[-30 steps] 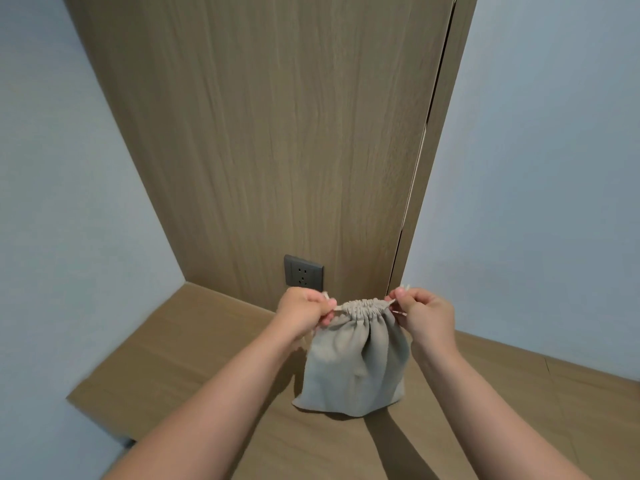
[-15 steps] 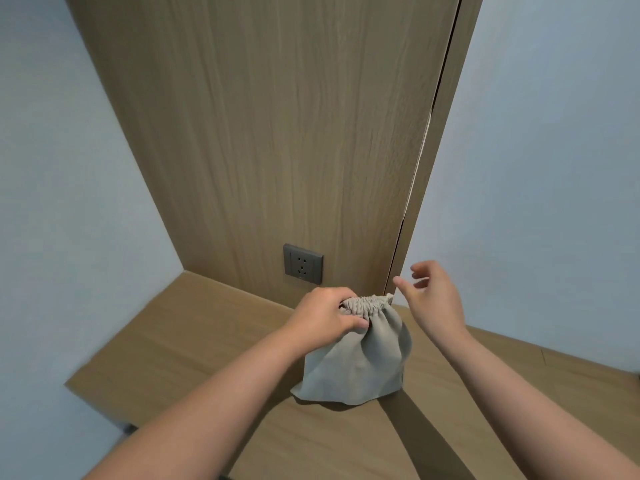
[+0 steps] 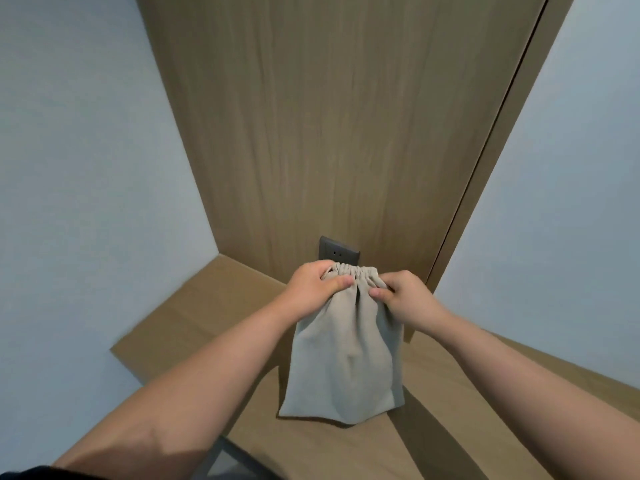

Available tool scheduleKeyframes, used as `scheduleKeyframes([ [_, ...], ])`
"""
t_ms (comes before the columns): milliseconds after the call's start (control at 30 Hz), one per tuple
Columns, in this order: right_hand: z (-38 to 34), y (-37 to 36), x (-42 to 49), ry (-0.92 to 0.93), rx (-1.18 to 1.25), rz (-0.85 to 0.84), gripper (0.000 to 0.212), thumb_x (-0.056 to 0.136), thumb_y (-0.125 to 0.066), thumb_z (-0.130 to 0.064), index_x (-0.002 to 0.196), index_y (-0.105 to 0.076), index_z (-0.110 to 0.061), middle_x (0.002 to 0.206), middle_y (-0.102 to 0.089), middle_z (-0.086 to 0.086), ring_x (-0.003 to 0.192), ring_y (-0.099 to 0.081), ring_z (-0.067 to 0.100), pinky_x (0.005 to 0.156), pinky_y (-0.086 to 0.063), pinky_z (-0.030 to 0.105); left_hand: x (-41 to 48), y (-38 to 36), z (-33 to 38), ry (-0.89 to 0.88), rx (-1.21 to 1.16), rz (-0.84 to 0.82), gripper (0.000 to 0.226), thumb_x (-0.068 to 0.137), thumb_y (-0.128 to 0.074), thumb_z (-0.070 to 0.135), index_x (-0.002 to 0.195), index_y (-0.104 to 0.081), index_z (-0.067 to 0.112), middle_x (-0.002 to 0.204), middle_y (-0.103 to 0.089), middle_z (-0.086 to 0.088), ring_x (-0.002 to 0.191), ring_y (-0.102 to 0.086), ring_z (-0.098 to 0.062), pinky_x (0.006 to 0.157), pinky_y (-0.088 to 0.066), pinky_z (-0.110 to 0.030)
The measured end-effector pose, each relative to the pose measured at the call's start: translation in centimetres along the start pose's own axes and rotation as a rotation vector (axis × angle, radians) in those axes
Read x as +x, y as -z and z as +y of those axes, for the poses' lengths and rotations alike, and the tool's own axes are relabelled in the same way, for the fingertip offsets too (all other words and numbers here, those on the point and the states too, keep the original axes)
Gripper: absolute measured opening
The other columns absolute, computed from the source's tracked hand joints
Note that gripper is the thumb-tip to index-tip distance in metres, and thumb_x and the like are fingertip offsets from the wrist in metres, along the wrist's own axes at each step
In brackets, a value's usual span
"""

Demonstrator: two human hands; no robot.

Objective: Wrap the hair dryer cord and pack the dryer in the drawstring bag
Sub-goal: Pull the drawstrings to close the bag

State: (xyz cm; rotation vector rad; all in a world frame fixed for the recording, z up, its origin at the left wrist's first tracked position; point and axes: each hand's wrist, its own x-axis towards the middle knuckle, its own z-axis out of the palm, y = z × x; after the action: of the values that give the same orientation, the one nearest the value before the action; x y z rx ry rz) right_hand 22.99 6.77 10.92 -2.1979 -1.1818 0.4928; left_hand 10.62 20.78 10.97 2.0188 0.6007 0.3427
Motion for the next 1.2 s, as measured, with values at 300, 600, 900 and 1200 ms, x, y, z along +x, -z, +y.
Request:
scheduleKeyframes([
  [300, -8.3, -6.2, 8.9, 0.108, 0.326, -0.042, 0.018, 0.091, -0.054, -0.003, 0.081, -0.067, 0.005, 0.078, -0.062, 0.012, 0.076, -0.05, 0.014, 0.071, -0.039, 0.031, 0.2, 10.3, -4.2, 0.025, 0.084, 0.266, 0.012, 0.08, -0.073, 0.021, 0.081, -0.065, 0.012, 0.069, -0.058, 0.007, 0.065, -0.051, -0.006, 0.061, -0.039, -0.022],
  [600, -1.0, -10.3, 9.8, 0.015, 0.112, -0.055, 0.034, 0.082, -0.048, 0.013, 0.091, -0.076, -0.003, 0.094, -0.074, 0.011, 0.092, -0.067, 0.026, 0.084, -0.051, 0.036, -0.6, 3.5, -10.2, 0.064, 0.25, 0.051, 0.017, 0.084, -0.066, 0.034, 0.096, -0.067, 0.022, 0.095, -0.068, 0.003, 0.089, -0.058, -0.014, 0.079, -0.049, -0.033],
  [900, 7.3, -13.0, 5.4, -0.276, 0.118, -0.154, 0.042, 0.082, -0.043, 0.015, 0.105, -0.073, -0.004, 0.113, -0.07, 0.011, 0.11, -0.062, 0.023, 0.094, -0.044, 0.025, -1.0, -1.2, -15.5, -0.11, 0.958, -0.27, 0.092, 0.077, -0.047, 0.075, 0.151, -0.01, 0.035, 0.162, 0.005, 0.0, 0.147, 0.011, -0.026, 0.115, 0.008, -0.054],
  [1200, 6.2, -15.6, 0.7, -0.347, 0.395, -0.207, 0.054, 0.087, -0.065, -0.012, 0.135, -0.04, -0.015, 0.127, -0.049, -0.007, 0.11, -0.049, 0.005, 0.093, -0.034, 0.01, -2.1, -3.5, -18.8, 0.021, 1.169, -0.323, 0.104, 0.075, -0.048, 0.076, 0.15, 0.01, 0.035, 0.157, 0.029, -0.006, 0.142, 0.029, -0.034, 0.111, 0.009, -0.063],
])
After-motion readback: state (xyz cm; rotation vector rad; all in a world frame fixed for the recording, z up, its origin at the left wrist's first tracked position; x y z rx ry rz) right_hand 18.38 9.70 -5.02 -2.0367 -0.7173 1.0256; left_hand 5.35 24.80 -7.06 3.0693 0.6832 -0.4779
